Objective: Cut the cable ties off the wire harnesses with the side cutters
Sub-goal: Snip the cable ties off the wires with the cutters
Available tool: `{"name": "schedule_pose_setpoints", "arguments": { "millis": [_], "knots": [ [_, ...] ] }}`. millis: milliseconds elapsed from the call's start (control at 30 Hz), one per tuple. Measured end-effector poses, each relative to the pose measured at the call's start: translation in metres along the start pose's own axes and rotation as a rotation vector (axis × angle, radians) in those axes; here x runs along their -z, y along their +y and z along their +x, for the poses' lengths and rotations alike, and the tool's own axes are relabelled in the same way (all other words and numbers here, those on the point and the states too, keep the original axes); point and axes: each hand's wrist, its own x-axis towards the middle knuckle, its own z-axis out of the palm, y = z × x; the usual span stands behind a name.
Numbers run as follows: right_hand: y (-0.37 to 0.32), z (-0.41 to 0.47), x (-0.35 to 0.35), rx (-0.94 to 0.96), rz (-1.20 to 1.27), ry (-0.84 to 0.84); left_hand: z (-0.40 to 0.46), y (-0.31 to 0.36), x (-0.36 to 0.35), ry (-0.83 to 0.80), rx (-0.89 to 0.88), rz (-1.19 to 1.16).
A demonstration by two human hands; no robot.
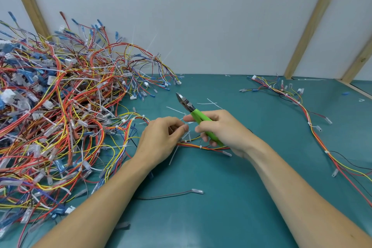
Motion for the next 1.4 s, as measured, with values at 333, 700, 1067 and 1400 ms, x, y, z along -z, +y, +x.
{"name": "schedule_pose_setpoints", "arguments": {
  "millis": [333, 700, 1067, 1400],
  "knots": [
    [-0.002, 0.006, 0.036, 0.005, 0.172, 0.405, -0.007, 0.011, 0.009, -0.156, -0.217, 0.272],
    [-0.003, 0.003, 0.058, 0.205, 0.366, 0.701, -0.001, 0.011, 0.012, 0.178, 0.062, 0.187],
    [0.009, -0.003, 0.019, -0.033, -0.95, 0.059, 0.016, -0.01, 0.021, 0.385, 0.255, -0.328],
    [0.015, -0.001, 0.005, -0.051, -1.069, 0.073, 0.005, 0.004, 0.015, 0.281, 0.087, -0.322]
  ]
}}
